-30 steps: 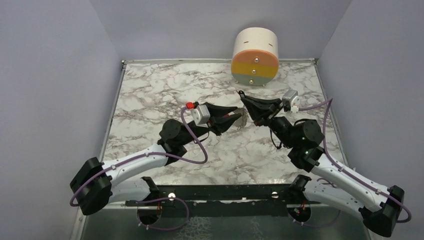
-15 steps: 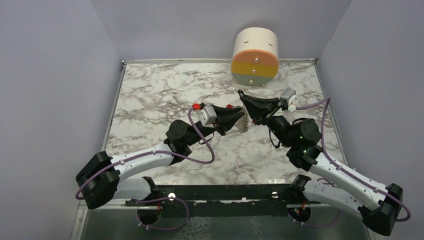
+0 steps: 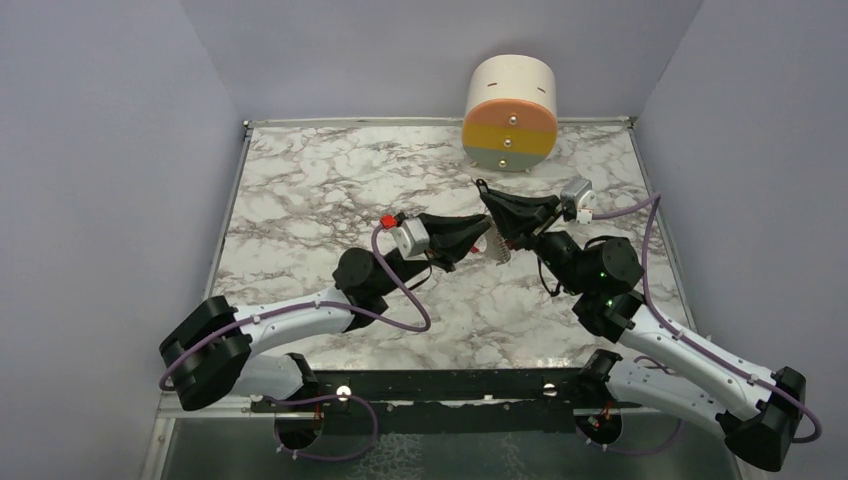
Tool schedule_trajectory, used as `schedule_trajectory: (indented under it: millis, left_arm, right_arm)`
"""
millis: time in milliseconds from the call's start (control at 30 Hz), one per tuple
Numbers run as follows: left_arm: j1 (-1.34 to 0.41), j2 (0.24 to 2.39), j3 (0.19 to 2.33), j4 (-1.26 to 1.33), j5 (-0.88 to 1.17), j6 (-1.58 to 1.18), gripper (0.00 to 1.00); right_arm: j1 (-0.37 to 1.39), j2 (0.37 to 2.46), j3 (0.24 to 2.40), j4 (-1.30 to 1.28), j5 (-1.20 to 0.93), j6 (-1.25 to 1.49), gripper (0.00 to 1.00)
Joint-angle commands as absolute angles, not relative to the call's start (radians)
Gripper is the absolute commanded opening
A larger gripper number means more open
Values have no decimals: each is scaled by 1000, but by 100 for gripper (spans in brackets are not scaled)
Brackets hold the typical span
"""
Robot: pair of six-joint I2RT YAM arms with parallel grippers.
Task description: Remove the keys from the keyring
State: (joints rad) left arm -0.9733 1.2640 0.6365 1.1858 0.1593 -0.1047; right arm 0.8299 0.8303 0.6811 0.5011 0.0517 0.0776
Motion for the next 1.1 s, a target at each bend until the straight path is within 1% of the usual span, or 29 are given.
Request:
schedule_trajectory:
  millis: [0,567,800,1067]
  left_arm:
    - [-984,1295,648,1243,143,-91,20]
    - [-1007,1281,616,1271,95,-49,20]
    - [-1023,1234,588,1239,28,2,20]
    - [-1028,1253,601,1236,-12,35,20]
  right_arm:
    - [830,818,701,538,55,80,1]
    - [830,808,703,530,51,78,1]
    - [830,809,705,532,45,81,1]
    - [830,811,707,530,35,89,1]
